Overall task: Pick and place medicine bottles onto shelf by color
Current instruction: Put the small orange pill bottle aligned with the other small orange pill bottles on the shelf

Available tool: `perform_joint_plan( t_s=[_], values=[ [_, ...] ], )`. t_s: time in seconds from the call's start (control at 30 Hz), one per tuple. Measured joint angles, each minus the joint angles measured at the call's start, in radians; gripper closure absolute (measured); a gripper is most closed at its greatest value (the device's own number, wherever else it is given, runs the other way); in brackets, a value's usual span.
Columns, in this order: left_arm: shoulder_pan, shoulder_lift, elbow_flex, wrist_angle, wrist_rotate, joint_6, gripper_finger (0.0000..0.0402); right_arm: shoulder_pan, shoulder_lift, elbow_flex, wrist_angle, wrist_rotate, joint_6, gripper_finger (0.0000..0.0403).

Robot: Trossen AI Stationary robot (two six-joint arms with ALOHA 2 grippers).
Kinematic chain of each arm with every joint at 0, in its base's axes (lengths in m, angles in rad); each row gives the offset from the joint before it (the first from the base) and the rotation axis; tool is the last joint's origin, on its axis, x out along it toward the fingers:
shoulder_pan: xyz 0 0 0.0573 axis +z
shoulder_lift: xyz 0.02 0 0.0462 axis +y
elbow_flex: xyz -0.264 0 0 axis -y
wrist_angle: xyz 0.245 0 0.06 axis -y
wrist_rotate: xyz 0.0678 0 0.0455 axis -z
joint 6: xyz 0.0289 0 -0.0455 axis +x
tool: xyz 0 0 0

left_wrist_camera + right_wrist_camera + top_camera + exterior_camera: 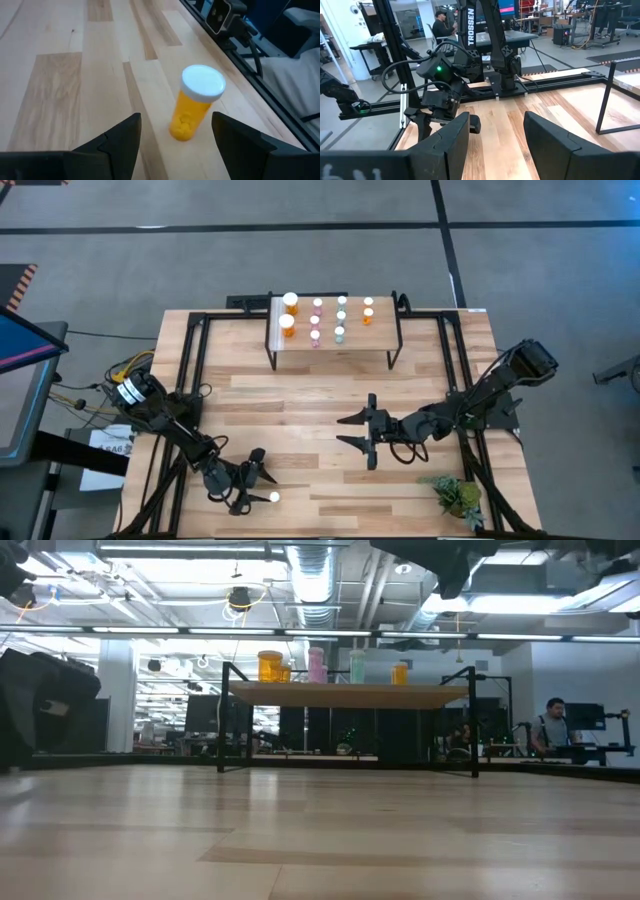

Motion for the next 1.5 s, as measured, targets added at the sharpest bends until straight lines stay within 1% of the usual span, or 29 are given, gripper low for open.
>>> perform_joint_plan(
  t_s=[0.43,0.63,0.87,1.13,1.5],
  values=[
    [0.0,0.0,0.001,0.0,0.002,-0.007,0.017,-0.006,0.0,0.0,0.002,0.0,0.0,0.0193],
    [0.0,0.0,0.001,0.001,0.027,-0.014,0.017,-0.013,0.0,0.0,0.013,0.0,0.0,0.0193],
    [0.002,0.0,0.023,0.0,0.01,-0.011,0.017,-0.013,0.0,0.0,0.015,0.0,0.0,0.0193],
    [0.002,-0.001,0.024,-0.038,-0.002,-0.018,0.017,-0.011,0.0,0.0,0.016,0.0,0.0,0.0193],
    [-0.012,-0.001,0.024,-0.033,-0.015,-0.039,0.017,-0.011,0.0,0.0,0.016,0.0,0.0,0.0193]
  ],
)
